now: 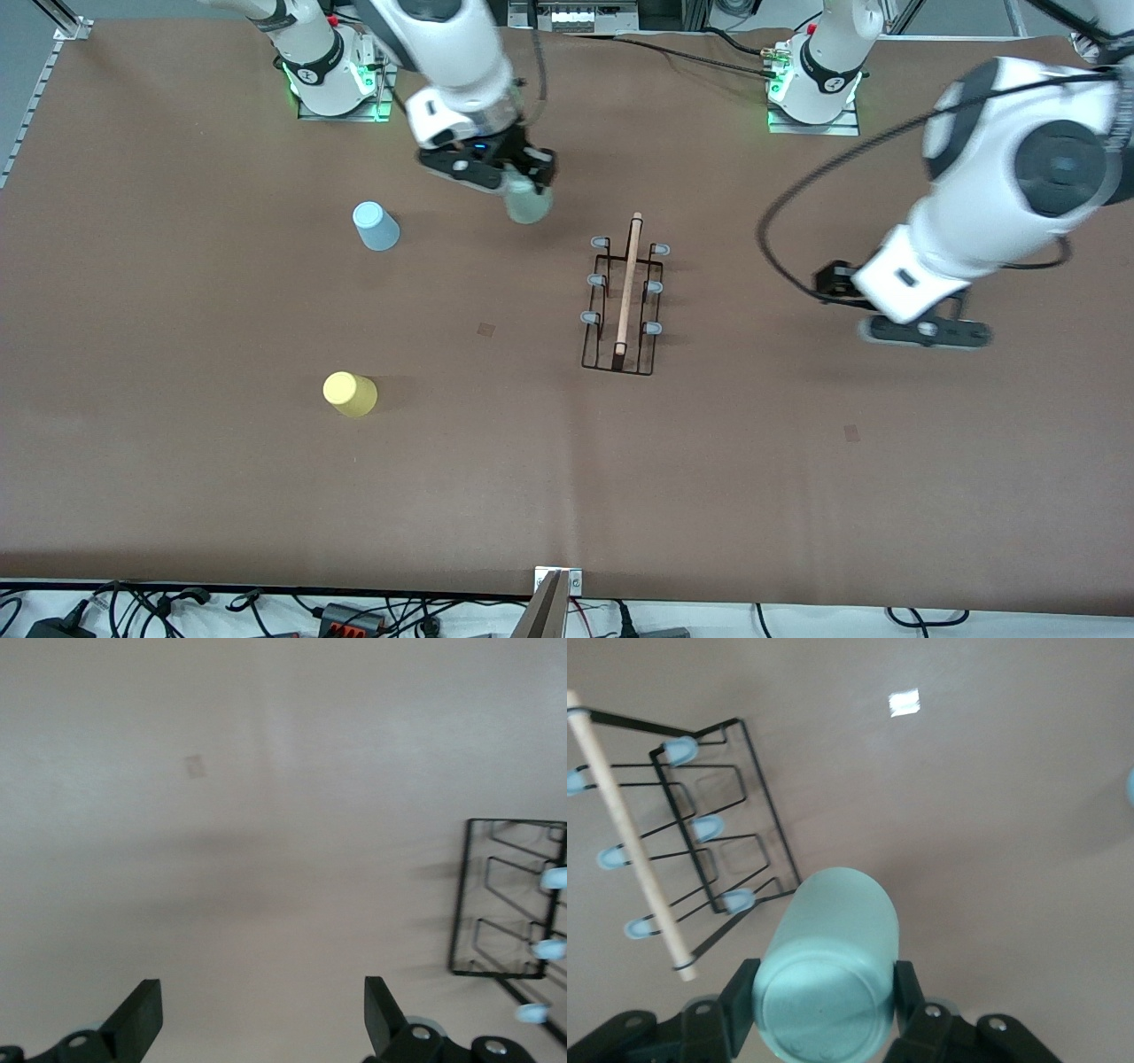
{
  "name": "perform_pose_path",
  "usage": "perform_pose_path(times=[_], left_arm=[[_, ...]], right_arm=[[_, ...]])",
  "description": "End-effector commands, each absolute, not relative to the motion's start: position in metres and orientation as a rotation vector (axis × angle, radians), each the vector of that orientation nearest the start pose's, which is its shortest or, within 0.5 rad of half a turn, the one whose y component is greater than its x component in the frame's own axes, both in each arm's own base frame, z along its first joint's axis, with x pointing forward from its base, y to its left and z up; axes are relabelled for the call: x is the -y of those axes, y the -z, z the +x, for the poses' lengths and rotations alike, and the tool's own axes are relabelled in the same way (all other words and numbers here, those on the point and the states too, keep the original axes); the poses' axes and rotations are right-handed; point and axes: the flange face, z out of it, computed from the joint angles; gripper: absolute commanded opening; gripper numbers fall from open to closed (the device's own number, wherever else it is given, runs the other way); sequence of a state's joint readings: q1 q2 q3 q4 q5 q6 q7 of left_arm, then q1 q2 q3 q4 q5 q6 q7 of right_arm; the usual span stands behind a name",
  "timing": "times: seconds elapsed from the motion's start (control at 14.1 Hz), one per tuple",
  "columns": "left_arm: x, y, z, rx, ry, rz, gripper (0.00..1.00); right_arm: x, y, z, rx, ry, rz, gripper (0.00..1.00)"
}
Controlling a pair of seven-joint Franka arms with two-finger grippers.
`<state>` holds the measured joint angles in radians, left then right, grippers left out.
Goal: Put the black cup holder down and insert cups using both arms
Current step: 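Lower the teal cup onto a rack peg with the right gripper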
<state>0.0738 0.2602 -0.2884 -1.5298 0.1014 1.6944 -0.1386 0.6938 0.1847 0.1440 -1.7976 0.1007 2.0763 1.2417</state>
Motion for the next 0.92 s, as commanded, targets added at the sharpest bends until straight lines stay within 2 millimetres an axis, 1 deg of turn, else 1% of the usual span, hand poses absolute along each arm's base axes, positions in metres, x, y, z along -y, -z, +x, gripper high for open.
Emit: perform_pose_path(times=[0.0,0.07,0.14,0.21,0.28,0.35,0.5,0.71,0.78,0.85], left_arm=[[0.066,-0.524,0.614,-0.2,-0.111,-3.096,1.0],[0.051,-0.526,0.615,-0.226,-0.11,-3.097,1.0],[0.039,-0.532,0.615,-0.259,-0.106,-3.101,1.0],[0.029,-0.55,0.614,-0.282,-0.101,-3.106,1.0],[0.024,-0.562,0.611,-0.294,-0.121,-3.106,1.0],[0.023,-0.571,0.61,-0.293,-0.137,-3.107,1.0],[0.023,-0.57,0.609,-0.293,-0.159,-3.107,1.0],[0.021,-0.569,0.608,-0.297,-0.178,-3.104,1.0],[0.017,-0.568,0.605,-0.311,-0.21,-3.104,1.0],[0.019,-0.568,0.603,-0.339,-0.232,-3.105,1.0]], right_arm=[[-0.504,-0.43,0.434,-0.76,-0.044,-2.935,0.05],[-0.514,-0.419,0.432,-0.768,-0.05,-2.942,0.05],[-0.52,-0.409,0.432,-0.777,-0.064,-2.949,0.05],[-0.528,-0.404,0.431,-0.785,-0.067,-2.946,0.05],[-0.533,-0.401,0.432,-0.8,-0.065,-2.941,0.05],[-0.539,-0.399,0.431,-0.795,-0.05,-2.943,0.05],[-0.552,-0.398,0.434,-0.824,-0.039,-2.922,0.05],[-0.563,-0.388,0.429,-0.8,-0.031,-2.931,0.05],[-0.568,-0.387,0.426,-0.788,-0.022,-2.917,0.05],[-0.569,-0.385,0.426,-0.797,-0.019,-2.912,0.05]])
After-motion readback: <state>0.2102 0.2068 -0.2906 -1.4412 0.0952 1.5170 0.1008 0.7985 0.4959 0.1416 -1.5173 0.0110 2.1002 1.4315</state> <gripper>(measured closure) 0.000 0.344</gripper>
